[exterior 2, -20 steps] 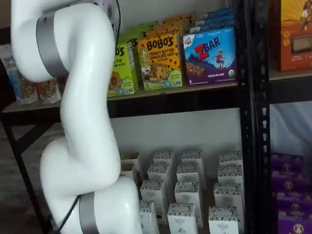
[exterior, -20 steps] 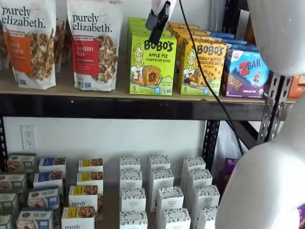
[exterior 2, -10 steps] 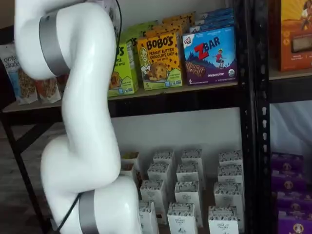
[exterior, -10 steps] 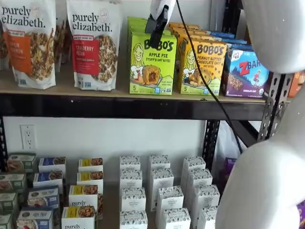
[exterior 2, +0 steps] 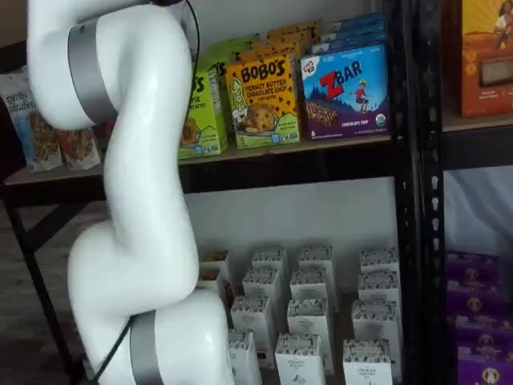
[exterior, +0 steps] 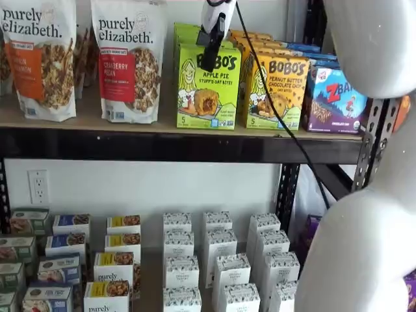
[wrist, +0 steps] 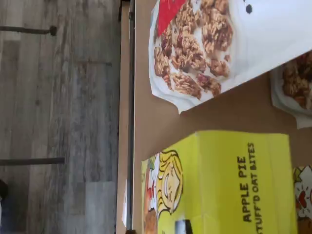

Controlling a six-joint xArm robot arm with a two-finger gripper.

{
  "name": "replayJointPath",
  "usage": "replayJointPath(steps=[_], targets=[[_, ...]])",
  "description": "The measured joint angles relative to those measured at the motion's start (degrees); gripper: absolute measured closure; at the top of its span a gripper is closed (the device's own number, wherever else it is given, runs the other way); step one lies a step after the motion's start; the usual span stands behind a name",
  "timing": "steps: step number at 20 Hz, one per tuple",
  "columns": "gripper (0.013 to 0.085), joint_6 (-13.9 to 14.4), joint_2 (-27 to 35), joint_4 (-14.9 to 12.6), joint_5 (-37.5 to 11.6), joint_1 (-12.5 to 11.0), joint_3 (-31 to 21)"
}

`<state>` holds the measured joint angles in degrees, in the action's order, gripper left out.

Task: Pick the green box on the top shelf, the fourth from the left

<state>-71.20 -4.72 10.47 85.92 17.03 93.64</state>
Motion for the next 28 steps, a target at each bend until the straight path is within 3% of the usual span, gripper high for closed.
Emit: replayJointPath(steps=[22, 28], targets=[[0.013, 1.0, 0.3, -2.8, 0.7, 1.4, -0.6], [0.013, 1.1, -0.1, -2.2, 0.2, 1.5, -1.2]])
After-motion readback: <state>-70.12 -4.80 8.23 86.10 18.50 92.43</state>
